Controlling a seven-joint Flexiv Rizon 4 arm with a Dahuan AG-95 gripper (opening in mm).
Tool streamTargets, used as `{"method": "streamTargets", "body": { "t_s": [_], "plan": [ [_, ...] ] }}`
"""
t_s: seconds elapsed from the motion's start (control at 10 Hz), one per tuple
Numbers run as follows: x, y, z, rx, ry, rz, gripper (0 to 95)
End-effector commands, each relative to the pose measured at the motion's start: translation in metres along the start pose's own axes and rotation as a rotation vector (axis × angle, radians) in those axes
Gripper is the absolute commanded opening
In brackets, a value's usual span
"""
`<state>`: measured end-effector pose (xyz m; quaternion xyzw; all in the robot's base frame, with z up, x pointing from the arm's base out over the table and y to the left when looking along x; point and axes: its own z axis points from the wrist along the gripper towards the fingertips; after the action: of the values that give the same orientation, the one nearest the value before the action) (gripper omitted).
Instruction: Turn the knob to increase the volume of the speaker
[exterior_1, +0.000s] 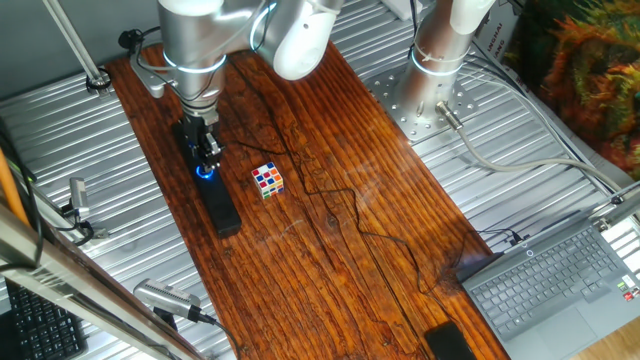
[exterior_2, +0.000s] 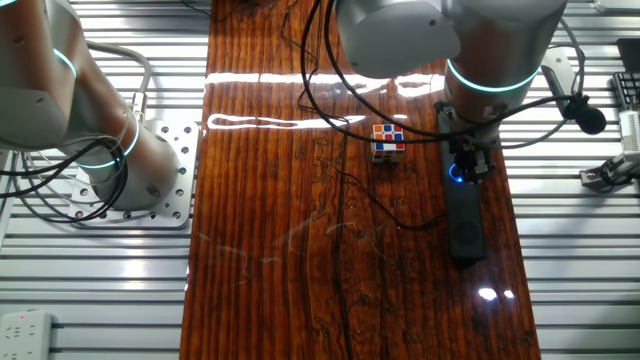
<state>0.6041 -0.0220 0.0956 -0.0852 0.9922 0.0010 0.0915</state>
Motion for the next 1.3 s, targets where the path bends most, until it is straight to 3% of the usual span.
{"method": "streamTargets", "body": {
  "t_s": [0.1,1.3],
  "plan": [
    [0.0005,0.0,0.002,0.0,0.0,0.003,38.0],
    [0.0013,0.0026,0.0114,0.003,-0.011,0.009,38.0]
  ]
}}
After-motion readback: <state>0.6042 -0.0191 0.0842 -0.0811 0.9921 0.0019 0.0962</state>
